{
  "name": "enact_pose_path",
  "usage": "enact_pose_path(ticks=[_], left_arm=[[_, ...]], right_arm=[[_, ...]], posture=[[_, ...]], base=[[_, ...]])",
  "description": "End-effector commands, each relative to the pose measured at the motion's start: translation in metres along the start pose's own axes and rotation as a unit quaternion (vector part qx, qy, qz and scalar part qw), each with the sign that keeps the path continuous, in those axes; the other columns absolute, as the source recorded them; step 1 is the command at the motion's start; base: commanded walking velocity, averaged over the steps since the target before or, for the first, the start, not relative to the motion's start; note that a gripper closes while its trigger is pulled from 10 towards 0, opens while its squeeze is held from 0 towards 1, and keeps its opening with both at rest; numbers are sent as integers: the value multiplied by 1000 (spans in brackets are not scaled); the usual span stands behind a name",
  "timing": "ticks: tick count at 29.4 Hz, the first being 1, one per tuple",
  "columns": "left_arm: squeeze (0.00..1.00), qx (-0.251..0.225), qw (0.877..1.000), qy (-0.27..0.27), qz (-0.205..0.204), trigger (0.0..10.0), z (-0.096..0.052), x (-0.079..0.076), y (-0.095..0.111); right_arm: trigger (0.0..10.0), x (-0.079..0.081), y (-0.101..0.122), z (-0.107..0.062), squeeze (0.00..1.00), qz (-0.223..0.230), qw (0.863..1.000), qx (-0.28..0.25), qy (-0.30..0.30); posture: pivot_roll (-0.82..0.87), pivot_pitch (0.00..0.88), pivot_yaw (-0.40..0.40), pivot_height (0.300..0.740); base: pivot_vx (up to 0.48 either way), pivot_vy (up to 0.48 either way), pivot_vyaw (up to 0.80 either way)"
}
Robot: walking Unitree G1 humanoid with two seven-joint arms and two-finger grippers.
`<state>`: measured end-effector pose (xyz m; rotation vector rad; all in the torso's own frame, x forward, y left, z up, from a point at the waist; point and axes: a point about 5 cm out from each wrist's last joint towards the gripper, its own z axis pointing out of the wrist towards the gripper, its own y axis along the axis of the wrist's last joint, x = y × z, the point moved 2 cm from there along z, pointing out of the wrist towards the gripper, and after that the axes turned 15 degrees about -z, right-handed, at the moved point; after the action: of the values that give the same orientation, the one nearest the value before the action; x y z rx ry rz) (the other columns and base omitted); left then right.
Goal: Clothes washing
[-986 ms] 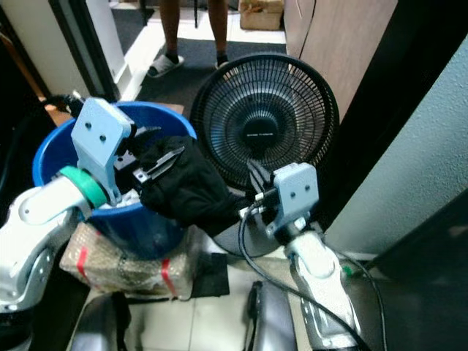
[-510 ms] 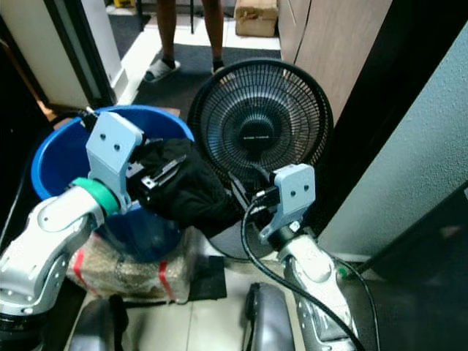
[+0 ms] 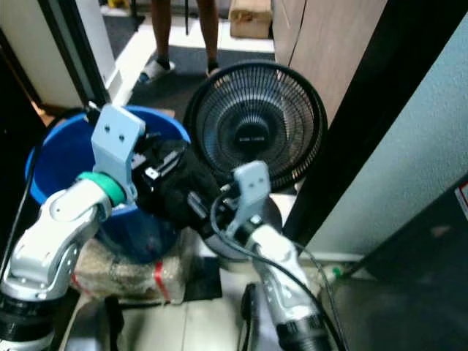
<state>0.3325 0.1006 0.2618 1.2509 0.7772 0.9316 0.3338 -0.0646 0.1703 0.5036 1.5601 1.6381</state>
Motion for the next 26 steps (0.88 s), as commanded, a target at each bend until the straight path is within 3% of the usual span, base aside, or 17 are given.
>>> enact_pose_path(ticks=[1,6,11,12,13,14,26], left_arm=[[0,6,1000,21,0,10000,-1,7,-5],[0,9,999,32,-2,10000,-3,10,-7],[0,10,999,37,-4,10000,-2,11,-10],[0,10,999,38,-4,10000,-2,11,-10],[0,9,999,39,-5,10000,-1,11,-11],[0,9,999,40,-5,10000,-1,11,-11],[0,10,999,39,-7,10000,1,11,-14]], right_arm=[[10000,11,-5,7,0,-22,999,12,21],[10000,23,-8,14,0,-34,999,20,38],[10000,34,-26,16,0,-62,995,48,53],[7137,34,-27,16,0,-66,995,50,52],[7137,34,-28,16,0,-68,995,49,52],[0,32,-28,16,0,-64,996,45,47],[0,14,-11,14,0,-57,998,0,0]], posture=[[117,127,10,460],[123,129,1,460],[122,128,-3,460],[122,126,-4,460],[122,126,-4,460],[122,126,-4,460],[107,111,5,460]], base=[[0,0,0],[0,0,0],[0,0,0],[0,0,0],[0,0,0],[0,0,0],[0,0,0]])
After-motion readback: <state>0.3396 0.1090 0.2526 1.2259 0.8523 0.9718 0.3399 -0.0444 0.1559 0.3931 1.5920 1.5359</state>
